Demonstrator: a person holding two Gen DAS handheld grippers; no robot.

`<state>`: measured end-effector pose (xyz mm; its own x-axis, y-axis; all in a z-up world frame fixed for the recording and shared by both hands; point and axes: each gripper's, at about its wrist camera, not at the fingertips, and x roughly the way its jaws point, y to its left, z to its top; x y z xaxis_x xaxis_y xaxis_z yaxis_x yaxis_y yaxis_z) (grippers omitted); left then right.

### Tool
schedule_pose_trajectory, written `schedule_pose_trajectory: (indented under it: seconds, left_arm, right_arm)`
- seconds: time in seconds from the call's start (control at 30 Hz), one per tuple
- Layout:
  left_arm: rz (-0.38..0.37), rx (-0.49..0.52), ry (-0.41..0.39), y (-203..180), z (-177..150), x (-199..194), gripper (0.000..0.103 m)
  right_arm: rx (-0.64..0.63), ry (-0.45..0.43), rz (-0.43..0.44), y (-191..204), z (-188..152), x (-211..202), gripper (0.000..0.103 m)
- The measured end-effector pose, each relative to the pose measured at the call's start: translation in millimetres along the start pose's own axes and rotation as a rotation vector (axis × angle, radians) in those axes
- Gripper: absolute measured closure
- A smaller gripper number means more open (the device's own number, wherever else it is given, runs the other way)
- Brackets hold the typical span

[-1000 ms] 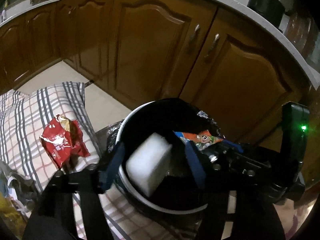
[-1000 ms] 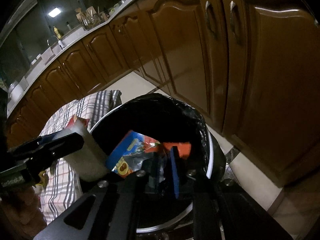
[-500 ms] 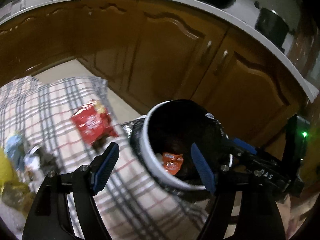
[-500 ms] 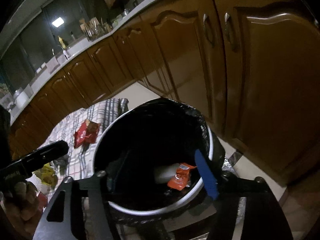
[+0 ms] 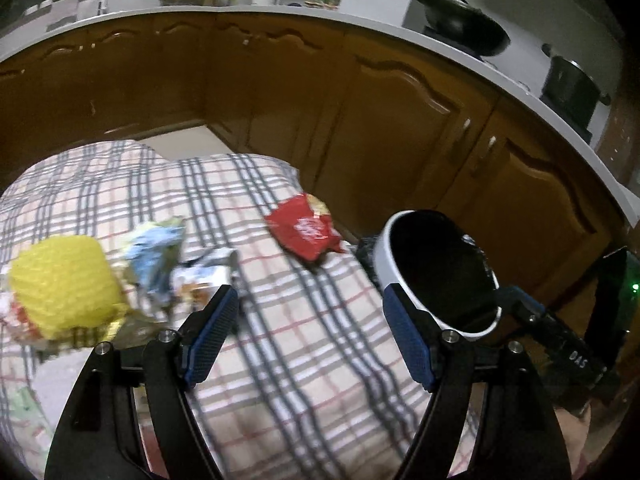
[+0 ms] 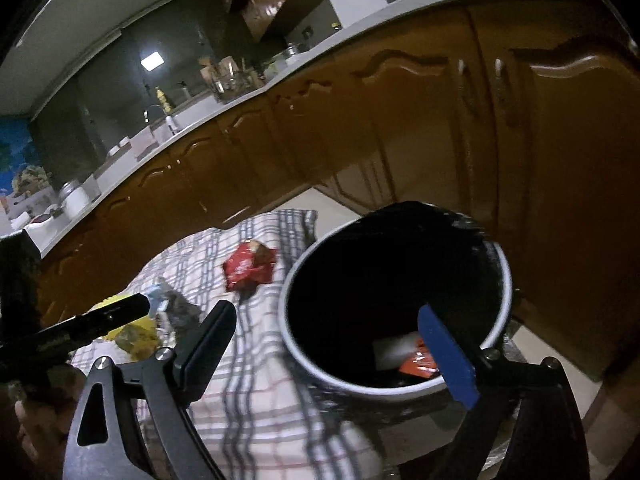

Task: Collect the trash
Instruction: 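Move both open tools back over the table toward the remaining trash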

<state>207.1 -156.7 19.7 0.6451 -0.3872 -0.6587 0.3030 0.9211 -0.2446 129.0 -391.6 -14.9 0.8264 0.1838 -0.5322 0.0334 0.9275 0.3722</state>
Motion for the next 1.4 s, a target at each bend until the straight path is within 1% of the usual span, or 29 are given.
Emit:
schedule_pose_trajectory:
  seconds: [0.27,0.33,0.37,0.5,0.6,0.63,0.7,0.8,0.93,1.0,1.07,1.2,1.3,1.37,1.4]
  left_arm:
    - [0.045,-0.016,-0.011,31,-2,-19,0.024]
    - [0.055,-0.019,-0.019,39,-2,-25,0.02]
    - [0.061,-0.02,-0.022,42,-2,-27,0.02]
    - [0.083,-0.018,-0.025,56,0,-33,0.018]
    - [0.096,-0.016,-0.019,67,0,-34,0.017]
    - [0.102,-0.015,-0.018,69,1,-34,0.017]
    - [0.112,-0.005,-0.011,73,2,-33,0.017]
    - [0.133,0.022,0.005,79,5,-30,0.017]
    - [0.168,0.066,0.032,84,13,-21,0.017]
    - [0.178,0.078,0.044,86,17,-15,0.017]
    - [0.183,0.091,0.056,88,22,-8,0.017]
    - [0.182,0.118,0.078,87,32,7,0.017]
    - [0.186,0.143,0.095,85,38,19,0.018]
    - [0.188,0.162,0.111,83,40,29,0.02]
    - [0.193,0.173,0.125,83,41,35,0.023]
  right_arm:
    - [-0.031,0.012,0.044,32,1,12,0.006]
    - [-0.038,0.025,0.049,38,0,17,0.001]
    - [-0.042,0.033,0.05,41,0,19,0.001]
    - [-0.058,0.084,0.015,58,-2,30,0.0]
    - [-0.064,0.129,-0.047,66,-1,40,0.0]
    - [-0.078,0.153,-0.048,70,0,45,0.0]
    - [-0.09,0.179,-0.004,73,-1,51,0.0]
    - [-0.099,0.172,0.012,76,-1,57,0.0]
    - [-0.097,0.124,0.036,80,5,62,0.0]
    - [-0.093,0.102,0.024,82,12,66,0.0]
    - [-0.099,0.091,0.039,85,20,73,0.002]
    - [-0.116,0.138,0.035,94,33,94,0.003]
    - [-0.134,0.171,0.052,100,39,115,0.01]
    - [-0.135,0.202,0.06,101,43,131,0.017]
    - [-0.141,0.208,0.054,102,44,136,0.02]
